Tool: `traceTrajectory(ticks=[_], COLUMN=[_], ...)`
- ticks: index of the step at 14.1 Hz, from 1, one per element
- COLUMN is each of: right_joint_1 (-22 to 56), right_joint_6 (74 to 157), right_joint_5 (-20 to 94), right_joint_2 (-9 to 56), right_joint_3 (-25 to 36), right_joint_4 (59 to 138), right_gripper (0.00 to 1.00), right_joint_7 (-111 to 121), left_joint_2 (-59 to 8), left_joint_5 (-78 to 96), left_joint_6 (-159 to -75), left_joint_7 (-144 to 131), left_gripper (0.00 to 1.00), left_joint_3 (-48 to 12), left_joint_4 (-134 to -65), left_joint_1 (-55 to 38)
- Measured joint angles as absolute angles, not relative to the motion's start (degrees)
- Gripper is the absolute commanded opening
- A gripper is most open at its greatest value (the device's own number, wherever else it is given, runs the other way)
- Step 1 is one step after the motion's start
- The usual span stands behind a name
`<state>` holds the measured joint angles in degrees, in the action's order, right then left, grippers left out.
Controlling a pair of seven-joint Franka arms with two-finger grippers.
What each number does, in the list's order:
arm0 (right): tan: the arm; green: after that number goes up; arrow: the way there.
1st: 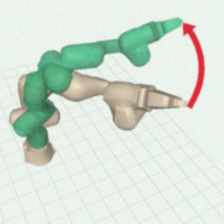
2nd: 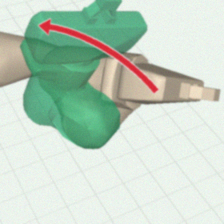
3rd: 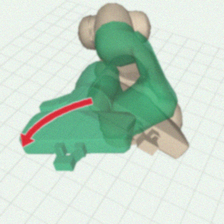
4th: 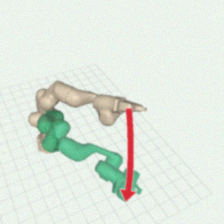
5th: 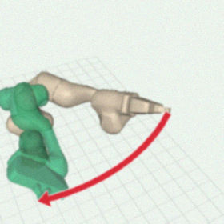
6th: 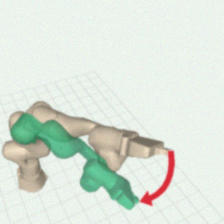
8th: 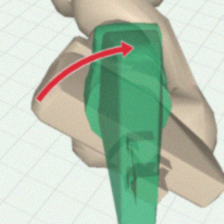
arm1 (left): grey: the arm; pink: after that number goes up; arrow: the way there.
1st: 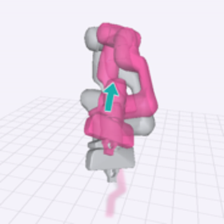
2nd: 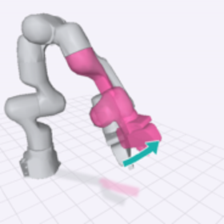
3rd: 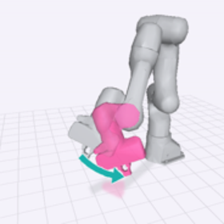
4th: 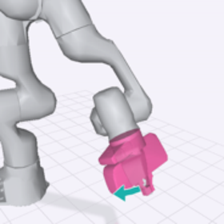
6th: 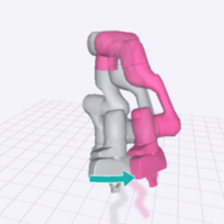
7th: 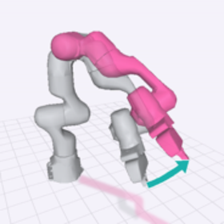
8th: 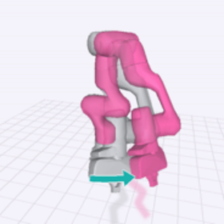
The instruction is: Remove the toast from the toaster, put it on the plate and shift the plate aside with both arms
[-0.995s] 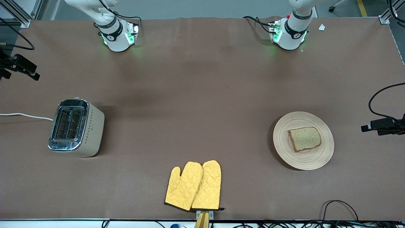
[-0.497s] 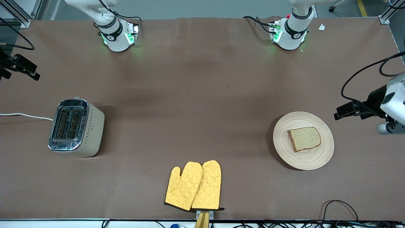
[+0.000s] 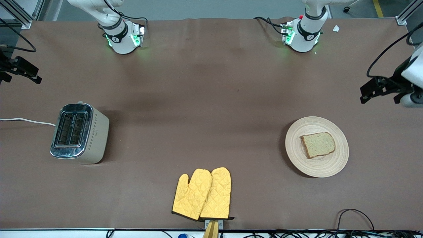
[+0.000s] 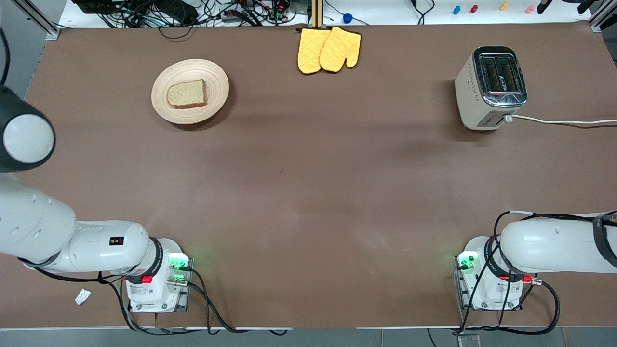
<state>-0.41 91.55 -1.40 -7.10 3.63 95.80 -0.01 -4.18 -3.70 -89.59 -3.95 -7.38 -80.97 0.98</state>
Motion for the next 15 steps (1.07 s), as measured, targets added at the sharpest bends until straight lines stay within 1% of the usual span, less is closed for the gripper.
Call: traceTrajectory(ticks=[2, 5, 11, 15], right_joint_1=[-0.41, -0.41, -0.4, -0.4], right_joint_6=[91.55, 91.55, 91.55, 91.55], right_joint_5=[-1.4, -1.4, -1.4, -1.4], right_joint_2=[-7.1, -7.1, -7.1, -7.1], right_joint_3=[3.63, 3.62, 3.58, 3.61], right_joint_4=[95.79, 95.8, 95.8, 95.8], right_gripper=[1.0, 1.0, 1.0, 1.0], right_joint_7=[-0.01, -0.01, 0.01, 0.04], left_joint_2=[-0.61, 1.43, 1.0, -0.09], left_joint_5=[-3.7, -3.7, -3.08, -3.08], left_joint_6=[-87.67, -83.86, -83.86, -85.33], left_joint_7=[-3.29, -2.94, -2.94, -2.94], left_gripper=[1.0, 1.0, 1.0, 1.0], left_joint_3=[-4.99, -4.32, -4.27, -4.2], left_joint_4=[-83.94, -85.62, -86.07, -86.0], left_joint_1=[0.04, -0.92, -1.42, -1.55])
